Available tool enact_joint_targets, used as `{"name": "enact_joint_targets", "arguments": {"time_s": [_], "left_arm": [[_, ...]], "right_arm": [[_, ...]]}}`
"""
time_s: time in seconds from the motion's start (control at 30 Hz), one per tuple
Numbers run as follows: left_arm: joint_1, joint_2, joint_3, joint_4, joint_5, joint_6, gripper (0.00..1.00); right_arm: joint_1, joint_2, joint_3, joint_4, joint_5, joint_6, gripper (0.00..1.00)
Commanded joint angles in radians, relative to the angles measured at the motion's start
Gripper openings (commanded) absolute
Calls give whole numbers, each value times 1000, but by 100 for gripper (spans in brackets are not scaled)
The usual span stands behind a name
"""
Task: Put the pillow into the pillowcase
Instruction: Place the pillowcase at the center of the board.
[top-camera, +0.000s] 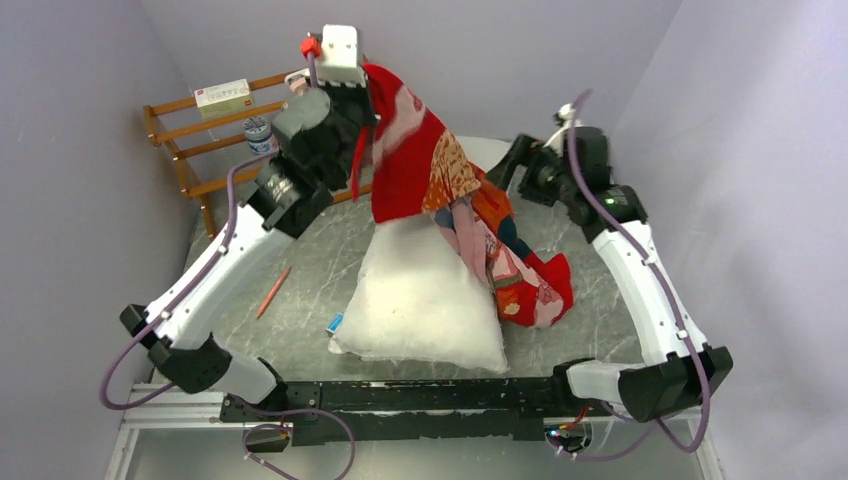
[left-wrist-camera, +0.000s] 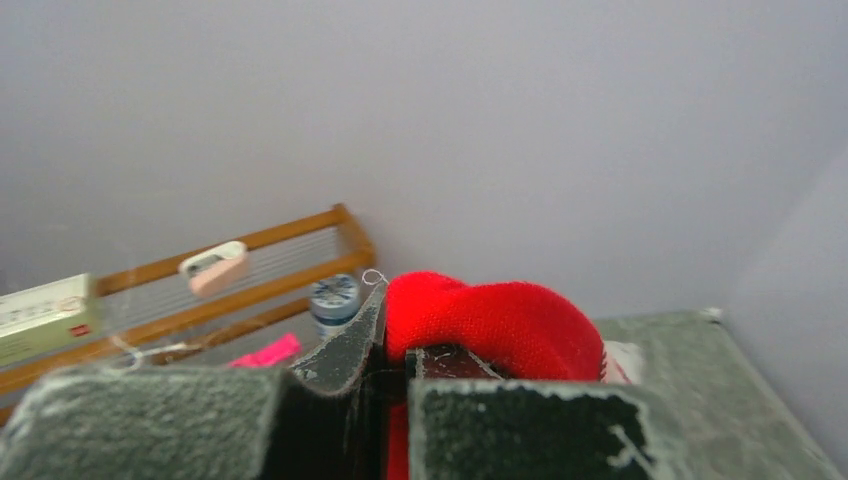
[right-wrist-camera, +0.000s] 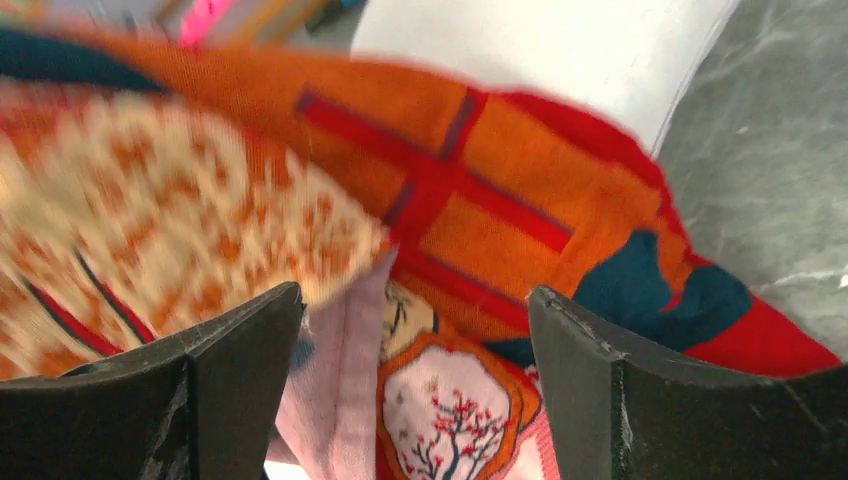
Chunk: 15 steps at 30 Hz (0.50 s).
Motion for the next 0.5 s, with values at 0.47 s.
{"name": "enact_joint_targets", "arguments": {"time_s": [0.47], "left_arm": [[218,-9,142,-114,24,-107,5]], "right_arm": [[457,-333,-409,-3,212,-95,73]]}}
